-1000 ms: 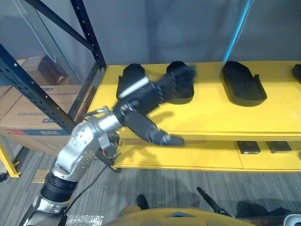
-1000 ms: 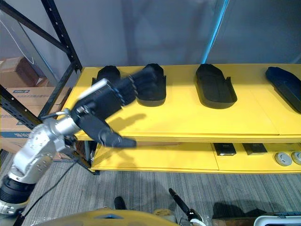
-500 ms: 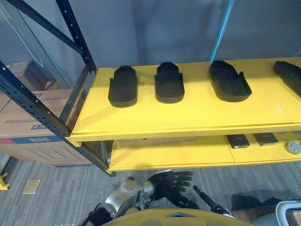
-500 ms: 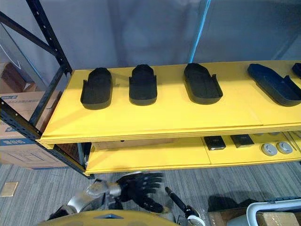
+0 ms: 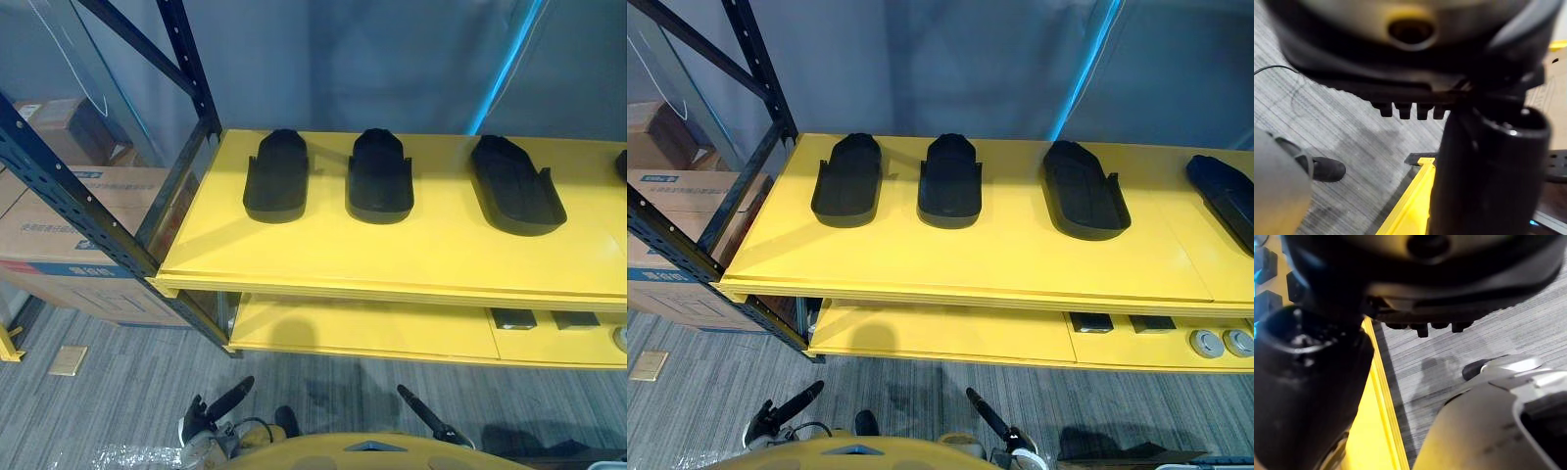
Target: Walk over and take three plastic housings, then place them on the shelf
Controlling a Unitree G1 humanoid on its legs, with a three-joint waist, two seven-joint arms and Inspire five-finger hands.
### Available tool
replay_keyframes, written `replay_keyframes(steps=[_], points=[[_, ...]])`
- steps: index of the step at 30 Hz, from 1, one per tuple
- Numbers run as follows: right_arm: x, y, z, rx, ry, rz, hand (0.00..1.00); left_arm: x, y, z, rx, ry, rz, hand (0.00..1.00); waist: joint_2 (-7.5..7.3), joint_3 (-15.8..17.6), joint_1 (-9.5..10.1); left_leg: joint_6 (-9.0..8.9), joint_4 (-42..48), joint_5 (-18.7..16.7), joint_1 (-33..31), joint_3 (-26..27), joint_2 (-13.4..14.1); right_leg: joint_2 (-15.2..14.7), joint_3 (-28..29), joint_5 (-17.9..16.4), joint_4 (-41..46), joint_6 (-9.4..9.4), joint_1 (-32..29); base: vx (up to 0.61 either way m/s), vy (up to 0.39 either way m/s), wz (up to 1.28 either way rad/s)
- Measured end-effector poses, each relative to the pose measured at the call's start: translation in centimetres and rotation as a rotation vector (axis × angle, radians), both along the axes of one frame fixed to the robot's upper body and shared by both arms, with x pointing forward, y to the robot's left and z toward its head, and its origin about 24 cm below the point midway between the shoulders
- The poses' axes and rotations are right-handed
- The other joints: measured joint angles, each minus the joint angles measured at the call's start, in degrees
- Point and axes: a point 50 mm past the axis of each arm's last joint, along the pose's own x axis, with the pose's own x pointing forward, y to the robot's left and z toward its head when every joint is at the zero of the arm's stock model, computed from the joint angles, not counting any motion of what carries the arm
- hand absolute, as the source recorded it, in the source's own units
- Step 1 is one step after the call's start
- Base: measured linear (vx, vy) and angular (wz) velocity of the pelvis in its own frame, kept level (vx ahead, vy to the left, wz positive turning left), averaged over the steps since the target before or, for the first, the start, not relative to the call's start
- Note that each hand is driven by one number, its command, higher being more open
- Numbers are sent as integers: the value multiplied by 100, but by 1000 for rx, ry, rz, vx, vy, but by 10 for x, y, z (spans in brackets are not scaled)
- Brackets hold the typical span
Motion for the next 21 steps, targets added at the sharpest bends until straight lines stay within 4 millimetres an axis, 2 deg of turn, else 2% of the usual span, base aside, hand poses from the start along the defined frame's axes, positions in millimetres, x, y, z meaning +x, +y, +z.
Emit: replay_keyframes(steps=[7, 15, 21], points=[[0, 1, 0, 4, -2, -12, 100, 0, 1, 0, -11, -6, 8, 100, -30, 27, 3, -1, 1, 0, 2, 16, 12, 6, 19, 1, 12, 0, -5, 0, 0, 0], [-3, -2, 4, -19, -46, -265, 100, -1, 2, -4, -149, 10, 36, 100, -46, 128, 1, -32, 6, -35, -11, 248, 106, 29, 316, -8, 89, -7, -214, 8, 1, -17], [6, -22, 14, -139, -120, -437, 100, -2, 7, -3, -146, 35, 28, 100, -60, 142, 13, -5, 6, -73, -1, 357, 79, 5, 441, -2, 83, 5, -250, 37, 8, -9]])
